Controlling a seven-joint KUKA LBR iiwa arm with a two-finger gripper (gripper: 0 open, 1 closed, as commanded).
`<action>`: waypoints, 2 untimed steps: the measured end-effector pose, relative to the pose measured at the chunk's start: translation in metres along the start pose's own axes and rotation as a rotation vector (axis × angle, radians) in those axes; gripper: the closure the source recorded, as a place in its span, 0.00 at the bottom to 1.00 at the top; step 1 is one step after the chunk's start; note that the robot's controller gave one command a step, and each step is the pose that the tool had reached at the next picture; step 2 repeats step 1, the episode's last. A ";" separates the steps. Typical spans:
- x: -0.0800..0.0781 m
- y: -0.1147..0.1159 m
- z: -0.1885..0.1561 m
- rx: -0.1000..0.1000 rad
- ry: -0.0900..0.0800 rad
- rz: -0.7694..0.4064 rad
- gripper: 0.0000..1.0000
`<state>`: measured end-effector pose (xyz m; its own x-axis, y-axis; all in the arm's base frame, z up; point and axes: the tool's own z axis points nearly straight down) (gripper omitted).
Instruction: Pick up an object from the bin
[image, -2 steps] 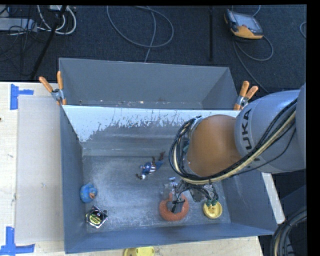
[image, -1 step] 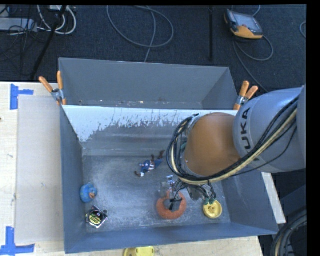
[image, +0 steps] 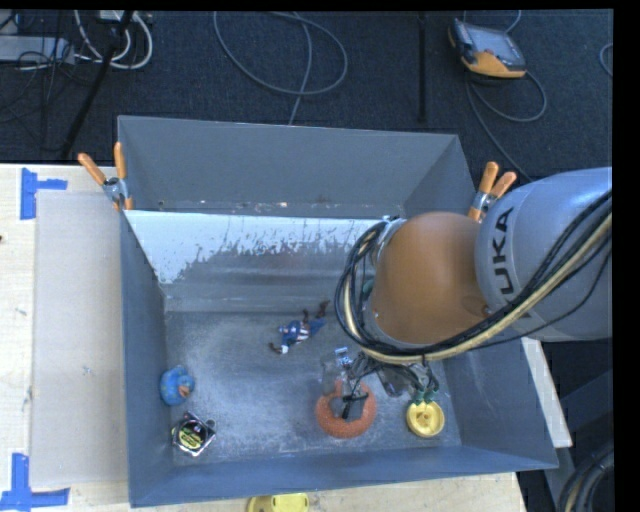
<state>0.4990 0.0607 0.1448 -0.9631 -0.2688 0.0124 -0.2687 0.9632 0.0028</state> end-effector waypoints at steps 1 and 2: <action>-0.009 -0.077 -0.172 0.004 -0.016 -0.003 1.00; -0.009 -0.077 -0.172 0.004 -0.016 -0.003 1.00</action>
Offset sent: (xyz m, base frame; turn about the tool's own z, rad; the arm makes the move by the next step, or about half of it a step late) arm 0.0000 0.0000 0.0000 0.0000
